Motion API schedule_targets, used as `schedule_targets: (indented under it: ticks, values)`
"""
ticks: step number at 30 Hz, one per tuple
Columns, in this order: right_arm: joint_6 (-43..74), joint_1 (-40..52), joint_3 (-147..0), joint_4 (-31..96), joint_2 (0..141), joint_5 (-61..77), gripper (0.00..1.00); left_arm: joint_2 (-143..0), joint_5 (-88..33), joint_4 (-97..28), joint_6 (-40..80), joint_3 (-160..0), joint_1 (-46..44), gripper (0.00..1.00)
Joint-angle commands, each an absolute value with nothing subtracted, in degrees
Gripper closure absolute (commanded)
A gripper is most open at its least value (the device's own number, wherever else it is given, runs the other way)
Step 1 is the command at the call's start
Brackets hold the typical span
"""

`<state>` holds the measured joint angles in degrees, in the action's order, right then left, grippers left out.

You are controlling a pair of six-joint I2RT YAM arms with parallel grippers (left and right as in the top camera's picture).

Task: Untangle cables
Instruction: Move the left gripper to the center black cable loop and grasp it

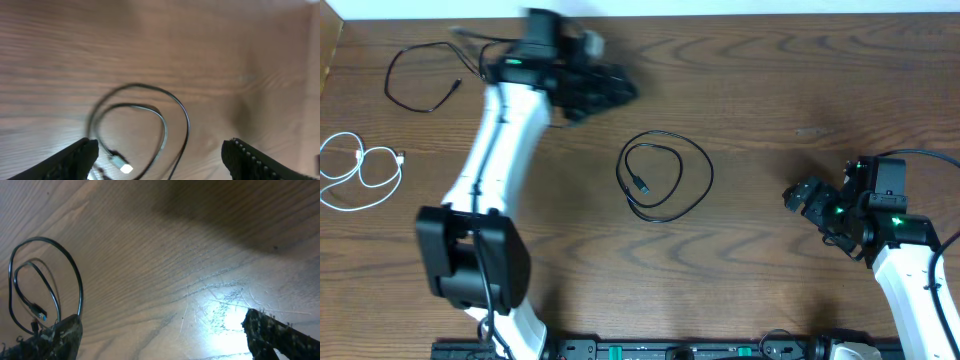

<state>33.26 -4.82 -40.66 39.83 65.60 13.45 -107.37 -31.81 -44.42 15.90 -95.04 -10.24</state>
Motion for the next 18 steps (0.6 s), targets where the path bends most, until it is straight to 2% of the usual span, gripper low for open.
schedule_targets:
  ticks: [1,7,14,18]
  values:
    - [32.71,-4.93,-41.52,39.88,65.25,13.19,0.01,-108.86,-14.63,-44.71,21.17,-94.17,-20.93,0.16]
    - [32.71,-4.93,-41.52,39.88,65.25,13.19,0.01,-115.44,-7.88,-42.54,29.26,-94.17,-32.99,0.15]
    - [32.71,-4.93,-41.52,39.88,65.25,13.19,0.01,-122.85,-4.73,-42.15,38.35,-94.17,-40.47,0.16]
    - [32.71,-4.93,-41.52,39.88,65.25,13.19,0.01,-125.10,-2.48,-40.99,39.77,-94.17,-42.57,0.25]
